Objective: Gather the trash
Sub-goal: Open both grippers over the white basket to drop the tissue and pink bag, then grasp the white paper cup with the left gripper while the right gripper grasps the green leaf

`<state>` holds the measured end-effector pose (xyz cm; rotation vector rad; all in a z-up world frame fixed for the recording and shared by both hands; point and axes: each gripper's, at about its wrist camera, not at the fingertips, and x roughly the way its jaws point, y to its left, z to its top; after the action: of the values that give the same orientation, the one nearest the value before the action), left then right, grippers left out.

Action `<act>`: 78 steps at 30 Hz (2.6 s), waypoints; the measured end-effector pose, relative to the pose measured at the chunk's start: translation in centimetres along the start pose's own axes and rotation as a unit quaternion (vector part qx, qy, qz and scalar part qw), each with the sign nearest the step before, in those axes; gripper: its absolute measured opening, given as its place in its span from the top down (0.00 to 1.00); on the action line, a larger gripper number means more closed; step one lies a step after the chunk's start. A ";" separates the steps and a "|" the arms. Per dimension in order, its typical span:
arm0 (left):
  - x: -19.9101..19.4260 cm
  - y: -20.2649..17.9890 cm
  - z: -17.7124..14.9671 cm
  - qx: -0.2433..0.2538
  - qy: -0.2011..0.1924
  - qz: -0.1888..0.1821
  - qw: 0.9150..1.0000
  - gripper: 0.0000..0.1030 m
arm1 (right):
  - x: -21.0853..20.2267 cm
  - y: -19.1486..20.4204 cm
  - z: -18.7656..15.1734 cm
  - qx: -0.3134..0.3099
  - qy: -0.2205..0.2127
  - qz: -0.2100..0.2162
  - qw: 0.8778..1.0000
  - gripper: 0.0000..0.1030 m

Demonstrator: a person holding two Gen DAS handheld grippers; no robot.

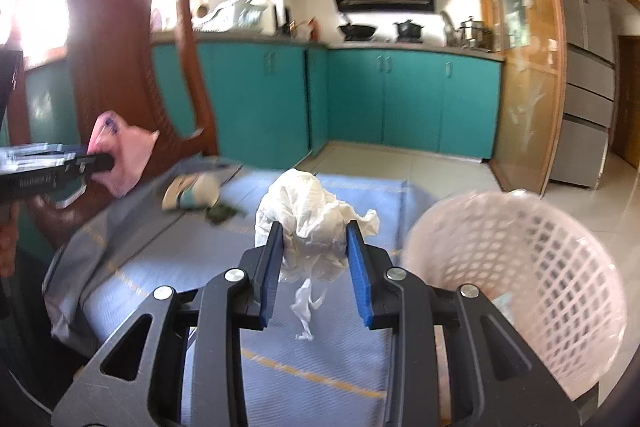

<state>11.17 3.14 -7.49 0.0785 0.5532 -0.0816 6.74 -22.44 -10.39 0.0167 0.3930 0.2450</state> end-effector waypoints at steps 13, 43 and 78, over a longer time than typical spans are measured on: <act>2.6 -4.1 1.4 0.016 0.016 -0.069 0.997 0.61 | -2.3 -7.5 -0.5 0.066 -0.012 -0.102 0.993 0.69; 6.5 -6.6 1.3 0.051 0.041 -0.018 0.998 0.50 | 2.4 -6.5 0.3 0.090 0.046 0.003 0.995 0.42; 22.3 0.9 3.8 0.017 0.172 0.113 0.979 0.60 | 12.8 2.6 -2.2 0.041 0.201 0.164 0.965 0.90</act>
<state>32.13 2.45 -16.01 0.1899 0.8849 0.1468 16.75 -16.97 -17.04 0.1144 0.8076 0.5629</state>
